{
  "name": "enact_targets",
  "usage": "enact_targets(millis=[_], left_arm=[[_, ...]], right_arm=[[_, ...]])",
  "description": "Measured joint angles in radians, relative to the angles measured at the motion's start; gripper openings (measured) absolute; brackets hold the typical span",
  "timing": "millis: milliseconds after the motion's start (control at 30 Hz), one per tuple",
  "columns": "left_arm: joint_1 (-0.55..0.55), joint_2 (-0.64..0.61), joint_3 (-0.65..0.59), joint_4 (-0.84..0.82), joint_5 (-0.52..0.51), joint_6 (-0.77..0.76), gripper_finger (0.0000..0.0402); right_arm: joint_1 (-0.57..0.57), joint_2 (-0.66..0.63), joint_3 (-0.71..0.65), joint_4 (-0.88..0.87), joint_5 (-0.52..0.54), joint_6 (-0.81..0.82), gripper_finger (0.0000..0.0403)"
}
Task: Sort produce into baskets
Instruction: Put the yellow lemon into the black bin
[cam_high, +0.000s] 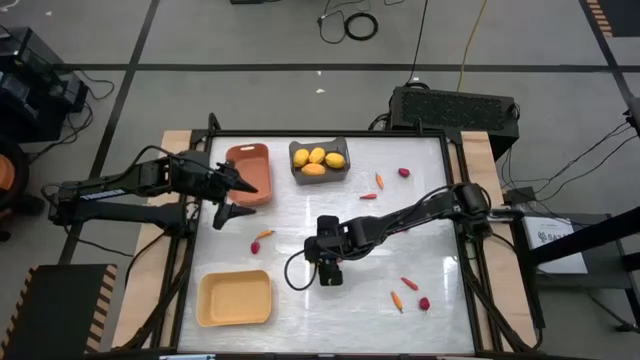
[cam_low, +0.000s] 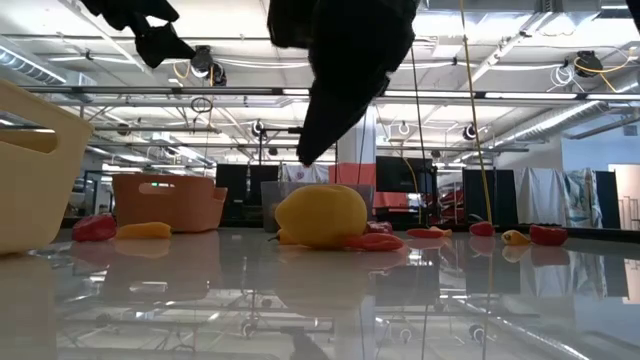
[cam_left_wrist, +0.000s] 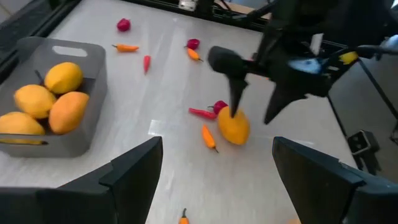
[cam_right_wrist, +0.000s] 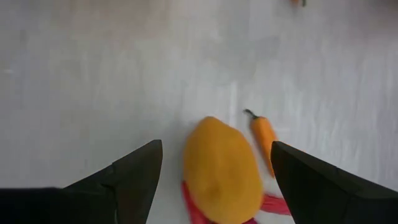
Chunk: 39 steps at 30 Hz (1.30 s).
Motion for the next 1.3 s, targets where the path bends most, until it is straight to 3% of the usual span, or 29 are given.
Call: enact_targets(millis=[900,1300], left_arm=[[0.000,0.054,0.000,0.001,0.004,-0.009,0.0311],[0.000,0.054,0.000,0.001,0.004,-0.001,0.0311]], right_arm=[[-0.029,0.117,0.000,-0.028,-0.035,0.025,0.0292],[-0.057,0.100,-0.001,-0.024,-0.053,0.067,0.0232]])
